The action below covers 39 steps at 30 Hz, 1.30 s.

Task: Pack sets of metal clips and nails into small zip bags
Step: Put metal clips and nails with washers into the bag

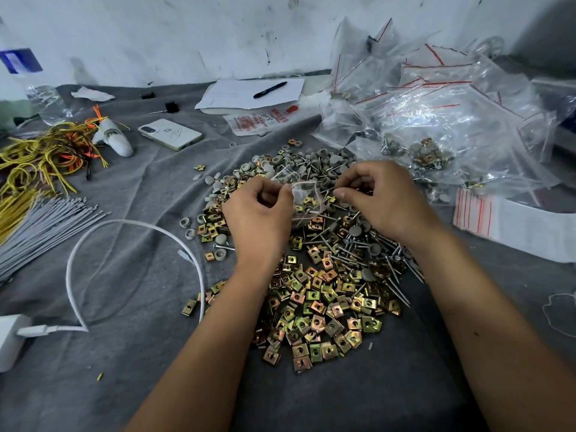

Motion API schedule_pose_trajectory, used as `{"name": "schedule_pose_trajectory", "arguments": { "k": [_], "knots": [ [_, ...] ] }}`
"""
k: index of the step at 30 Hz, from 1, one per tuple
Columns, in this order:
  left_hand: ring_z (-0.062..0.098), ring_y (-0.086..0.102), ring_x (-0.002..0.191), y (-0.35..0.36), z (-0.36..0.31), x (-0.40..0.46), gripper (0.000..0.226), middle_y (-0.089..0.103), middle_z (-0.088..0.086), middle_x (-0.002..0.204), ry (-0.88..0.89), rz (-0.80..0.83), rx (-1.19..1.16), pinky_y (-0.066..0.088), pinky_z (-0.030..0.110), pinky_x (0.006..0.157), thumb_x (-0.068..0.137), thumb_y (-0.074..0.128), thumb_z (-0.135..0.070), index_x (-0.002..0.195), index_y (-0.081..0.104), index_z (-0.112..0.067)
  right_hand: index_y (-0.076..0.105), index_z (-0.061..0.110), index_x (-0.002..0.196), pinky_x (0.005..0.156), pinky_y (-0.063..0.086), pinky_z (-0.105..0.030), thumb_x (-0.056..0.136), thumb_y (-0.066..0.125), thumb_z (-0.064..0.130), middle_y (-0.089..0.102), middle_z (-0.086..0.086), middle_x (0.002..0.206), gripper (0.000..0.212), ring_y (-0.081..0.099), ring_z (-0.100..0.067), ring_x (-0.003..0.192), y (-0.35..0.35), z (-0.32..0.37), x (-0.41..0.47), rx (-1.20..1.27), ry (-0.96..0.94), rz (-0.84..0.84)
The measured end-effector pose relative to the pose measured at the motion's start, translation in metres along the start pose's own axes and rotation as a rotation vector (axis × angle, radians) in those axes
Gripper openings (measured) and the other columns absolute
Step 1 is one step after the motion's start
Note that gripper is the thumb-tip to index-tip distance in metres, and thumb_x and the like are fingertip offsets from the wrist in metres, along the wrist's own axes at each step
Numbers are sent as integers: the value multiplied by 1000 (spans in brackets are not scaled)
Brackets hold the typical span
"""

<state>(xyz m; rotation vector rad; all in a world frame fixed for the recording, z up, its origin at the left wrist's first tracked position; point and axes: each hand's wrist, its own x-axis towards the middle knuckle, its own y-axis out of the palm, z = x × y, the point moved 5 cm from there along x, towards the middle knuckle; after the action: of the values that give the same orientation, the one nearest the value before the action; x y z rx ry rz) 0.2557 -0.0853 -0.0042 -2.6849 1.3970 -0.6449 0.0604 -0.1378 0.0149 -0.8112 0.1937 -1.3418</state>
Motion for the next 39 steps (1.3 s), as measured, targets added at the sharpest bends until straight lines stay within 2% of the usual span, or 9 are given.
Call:
{"name": "schedule_pose_trajectory", "arguments": {
  "k": [4,8,14,19,23,28,31,35,39],
  "knots": [
    [0,50,50,0,-1,0,17,61,-8,60,-1,1,2,40,13,47,91,75,-15,74,71,-15,78,23,96,63,42,4,86,81,19,72,16,87,10,65,9,77,1,-4,0,-44,3,50],
    [-2,52,51,1,0,0,19,60,-11,60,-6,10,6,40,12,48,91,75,-14,73,70,-19,78,16,94,56,44,-2,92,74,17,73,12,75,4,64,7,57,2,-6,-2,-65,-14,48],
    [-1,55,54,2,-3,-2,20,63,-10,63,42,38,31,41,12,50,91,75,-14,73,69,-21,78,15,101,71,57,-18,92,76,18,75,8,86,10,72,-3,78,-7,19,-6,68,-213,-106],
    [-2,58,54,4,-7,-3,18,63,-13,62,89,56,70,40,10,50,90,75,-14,74,70,-21,78,12,104,80,38,-6,81,83,7,66,8,94,23,54,4,81,19,42,-9,-204,-439,58],
    [-2,56,52,4,-5,-2,19,63,-12,60,70,60,47,39,10,49,90,75,-14,73,69,-21,77,15,103,69,42,-3,80,84,9,58,18,91,24,54,10,74,9,34,-6,-161,-361,-73],
    [-2,53,51,3,-4,-2,23,59,-14,57,52,47,25,38,10,49,90,75,-14,71,68,-24,74,17,100,64,46,-4,87,79,14,69,11,86,14,63,2,74,-8,14,-2,-61,-222,-188],
    [-2,50,50,2,-3,-2,22,56,-15,55,32,34,2,37,10,49,91,75,-13,71,69,-21,72,25,86,58,45,-4,88,78,31,64,20,75,9,64,5,76,-4,7,-1,-143,-152,-39],
    [-2,49,49,0,-2,-1,20,55,-14,55,23,6,-23,36,11,48,90,75,-12,72,70,-18,72,28,78,56,43,-24,86,76,50,64,13,71,23,60,-3,63,14,-3,-2,-341,-74,287],
    [-1,49,49,0,-2,-1,21,55,-13,56,28,4,-16,36,11,49,90,75,-13,71,68,-18,74,25,80,42,42,-12,85,82,39,64,12,69,16,62,4,58,19,-3,-5,-175,-7,416]
  ]
}}
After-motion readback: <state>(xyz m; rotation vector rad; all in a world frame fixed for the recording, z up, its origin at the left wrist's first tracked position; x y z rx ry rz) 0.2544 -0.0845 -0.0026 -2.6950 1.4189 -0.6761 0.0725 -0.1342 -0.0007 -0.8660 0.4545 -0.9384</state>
